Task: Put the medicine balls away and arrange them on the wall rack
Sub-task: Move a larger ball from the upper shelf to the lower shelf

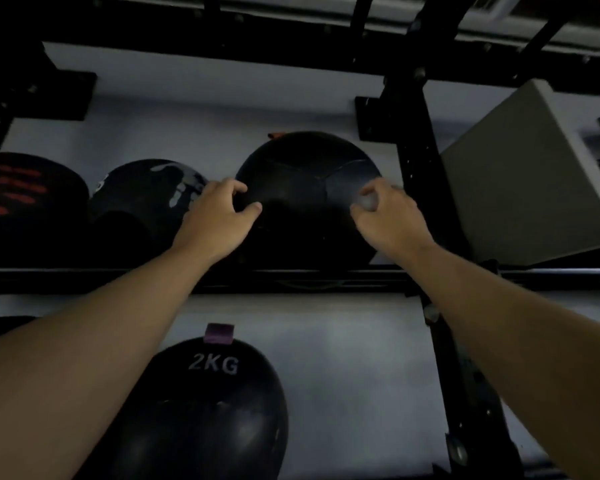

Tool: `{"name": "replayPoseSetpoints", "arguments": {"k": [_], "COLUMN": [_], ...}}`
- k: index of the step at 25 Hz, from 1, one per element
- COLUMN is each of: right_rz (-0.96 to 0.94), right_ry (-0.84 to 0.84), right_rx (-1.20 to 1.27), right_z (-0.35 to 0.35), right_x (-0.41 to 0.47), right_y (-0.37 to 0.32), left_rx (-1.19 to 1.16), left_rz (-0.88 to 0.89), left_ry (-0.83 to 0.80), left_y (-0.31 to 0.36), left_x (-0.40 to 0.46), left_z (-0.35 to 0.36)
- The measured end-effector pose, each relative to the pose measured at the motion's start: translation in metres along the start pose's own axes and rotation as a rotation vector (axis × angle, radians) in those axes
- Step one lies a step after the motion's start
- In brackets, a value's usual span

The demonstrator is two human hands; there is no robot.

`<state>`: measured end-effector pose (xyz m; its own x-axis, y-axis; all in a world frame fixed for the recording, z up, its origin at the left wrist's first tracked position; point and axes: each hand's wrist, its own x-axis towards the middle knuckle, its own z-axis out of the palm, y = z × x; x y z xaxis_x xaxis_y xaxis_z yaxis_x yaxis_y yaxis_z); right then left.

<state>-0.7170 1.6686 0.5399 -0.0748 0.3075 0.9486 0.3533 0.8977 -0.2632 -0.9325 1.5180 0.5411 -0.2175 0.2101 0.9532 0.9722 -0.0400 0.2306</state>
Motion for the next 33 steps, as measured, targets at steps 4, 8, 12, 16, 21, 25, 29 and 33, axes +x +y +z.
{"name": "replayPoseSetpoints", "arguments": {"k": [4,8,12,16,21,25,29,33], "right_rz": [0.004,0.093,0.145,0.197,0.245,0.247,0.205,0.147], "right_ry": [0.049,0.043,0.034,0.049,0.037,0.021,0.006,0.052], "right_rx": [0.037,0.200,0.294,0.396,0.719,0.792,0.875,0.911], "right_z": [-0.019,-0.016,0.008,0.034,0.062,0.071,0.071,0.063], "right_x": [0.064,0.107,0.128,0.137,0.149,0.152,0.149,0.130], "right_y": [0.031,0.046,0.063,0.079,0.095,0.099,0.101,0.098], "left_rx": [-0.025,-0.058,-0.163,-0.350,-0.494,-0.508,-0.611,-0.680], "left_rz": [-0.065,-0.127,-0.211,-0.230,-0.262,-0.295,-0.315,-0.255], "left_ry": [0.087,0.157,0.148,0.101,0.131,0.238,0.247,0.287], "left_y": [0.033,0.038,0.021,0.003,-0.016,-0.016,-0.013,-0.007], "left_x": [0.049,0.087,0.113,0.113,0.120,0.123,0.117,0.102], "left_z": [0.028,0.038,0.047,0.068,0.087,0.098,0.097,0.093]}}
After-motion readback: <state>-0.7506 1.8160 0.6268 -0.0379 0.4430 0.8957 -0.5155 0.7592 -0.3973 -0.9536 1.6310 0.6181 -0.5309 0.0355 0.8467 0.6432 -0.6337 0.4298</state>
